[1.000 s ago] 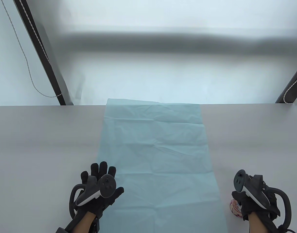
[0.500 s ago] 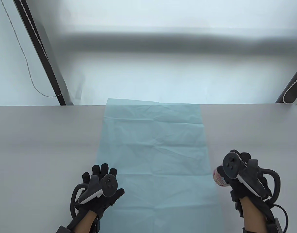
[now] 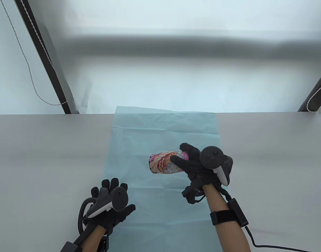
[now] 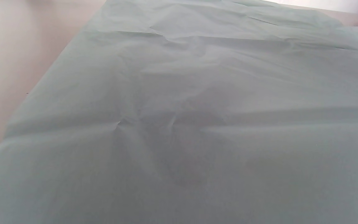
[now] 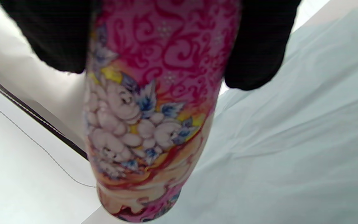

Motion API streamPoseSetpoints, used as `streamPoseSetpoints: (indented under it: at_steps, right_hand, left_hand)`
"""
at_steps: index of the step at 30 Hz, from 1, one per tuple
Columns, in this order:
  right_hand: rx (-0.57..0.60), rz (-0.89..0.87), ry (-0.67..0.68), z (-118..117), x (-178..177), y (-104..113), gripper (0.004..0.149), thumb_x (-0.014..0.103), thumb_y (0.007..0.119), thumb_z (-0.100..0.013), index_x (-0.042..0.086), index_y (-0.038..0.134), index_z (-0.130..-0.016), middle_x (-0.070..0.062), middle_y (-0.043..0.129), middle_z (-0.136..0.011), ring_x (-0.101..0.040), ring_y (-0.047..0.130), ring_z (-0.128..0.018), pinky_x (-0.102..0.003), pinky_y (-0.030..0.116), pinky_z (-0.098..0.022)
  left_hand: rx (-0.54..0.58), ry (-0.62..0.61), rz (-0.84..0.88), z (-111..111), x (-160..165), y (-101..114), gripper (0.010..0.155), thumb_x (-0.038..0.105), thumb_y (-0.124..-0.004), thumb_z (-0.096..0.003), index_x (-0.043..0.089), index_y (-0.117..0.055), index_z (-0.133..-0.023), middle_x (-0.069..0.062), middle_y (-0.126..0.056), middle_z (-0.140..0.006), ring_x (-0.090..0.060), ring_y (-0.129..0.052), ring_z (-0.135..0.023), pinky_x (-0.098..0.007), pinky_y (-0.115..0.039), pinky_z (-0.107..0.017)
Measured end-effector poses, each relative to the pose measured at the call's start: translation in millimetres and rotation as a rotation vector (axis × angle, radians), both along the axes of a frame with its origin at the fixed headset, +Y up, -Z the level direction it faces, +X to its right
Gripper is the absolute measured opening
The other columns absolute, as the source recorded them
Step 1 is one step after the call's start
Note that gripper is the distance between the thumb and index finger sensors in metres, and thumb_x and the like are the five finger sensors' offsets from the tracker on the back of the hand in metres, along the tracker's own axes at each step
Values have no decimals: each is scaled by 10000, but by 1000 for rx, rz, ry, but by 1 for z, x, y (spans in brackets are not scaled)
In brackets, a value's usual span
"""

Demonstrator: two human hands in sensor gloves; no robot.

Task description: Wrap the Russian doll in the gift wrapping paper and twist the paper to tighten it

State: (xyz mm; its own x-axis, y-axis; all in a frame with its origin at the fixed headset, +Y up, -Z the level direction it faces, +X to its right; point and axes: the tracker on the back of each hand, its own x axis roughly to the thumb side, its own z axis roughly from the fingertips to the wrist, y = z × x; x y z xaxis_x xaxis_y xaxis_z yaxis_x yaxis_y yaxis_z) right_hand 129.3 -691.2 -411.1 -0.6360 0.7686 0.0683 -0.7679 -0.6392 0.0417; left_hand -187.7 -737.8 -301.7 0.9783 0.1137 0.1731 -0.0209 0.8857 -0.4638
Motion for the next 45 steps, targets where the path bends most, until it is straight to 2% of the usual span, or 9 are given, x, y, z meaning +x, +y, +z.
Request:
streamPoseSetpoints:
  at_steps: [2,7,13,14,19,25,33,40,45]
  right_hand:
    - [-85,-97,19,-12,-4,-28,784,575,869,-539,138,603,-1134,-273,727,-1108,-508,836,-900,-510,909,-611]
    - [-209,-233,48,-25,1,-73,785,560,843,-566,110,558,-1143,-296,681,-1119,-531,809,-907,-522,890,-631]
    - [-325,-334,129,-29,8,-99,788,550,773,-612,88,459,-1168,-320,592,-1151,-567,727,-950,-539,828,-656]
    - [-373,-323,144,-28,11,-102,806,576,742,-619,89,428,-1179,-329,566,-1157,-533,695,-979,-504,813,-668]
    - [-331,-162,171,-30,12,-92,778,598,744,-593,176,479,-1190,-315,577,-1179,-527,711,-992,-497,840,-600]
    - [-249,62,103,-26,13,-82,771,628,779,-553,236,563,-1180,-318,572,-1191,-525,695,-981,-484,815,-616]
    - [-141,200,60,-17,15,-60,905,646,784,-539,178,425,-1225,-368,394,-1240,-594,503,-1052,-626,642,-734]
    - [-29,344,79,23,48,-18,885,635,785,-560,162,438,-1224,-346,388,-1256,-574,459,-1091,-637,583,-772]
    - [-79,519,89,53,93,-25,792,596,775,-596,154,515,-1201,-317,472,-1248,-534,515,-1096,-562,620,-785]
  left_hand:
    - [1,-6,5,-1,1,0,865,654,-540,-551,210,-104,-1153,-200,30,-1227,-495,26,-1073,-754,-66,-659]
    - [-28,-24,-5,-3,5,-4,868,654,-541,-551,209,-102,-1153,-199,36,-1225,-496,31,-1069,-754,-64,-657]
    - [-25,-28,4,-5,6,-4,867,654,-539,-552,209,-100,-1153,-201,36,-1224,-497,32,-1068,-754,-63,-657]
    - [-29,-27,3,-5,6,-4,867,654,-539,-552,209,-101,-1153,-200,35,-1225,-496,33,-1069,-754,-63,-656]
    - [-46,-18,6,-5,5,-6,867,654,-538,-553,209,-95,-1151,-201,38,-1222,-498,34,-1066,-754,-59,-653]
    - [-64,-26,-2,-6,6,-9,869,656,-533,-554,208,-88,-1150,-204,44,-1220,-500,38,-1063,-755,-59,-650]
    - [-79,-25,1,-5,6,-11,868,657,-532,-553,208,-87,-1149,-204,43,-1219,-500,34,-1063,-755,-62,-649]
    - [-60,53,20,-5,-6,-6,870,646,-558,-556,202,-105,-1151,-204,25,-1224,-504,-14,-1088,-752,-103,-681]
    - [-1,234,-26,-9,-23,-3,893,621,-653,-556,163,-185,-1164,-283,-196,-1263,-547,-305,-1101,-705,-338,-747]
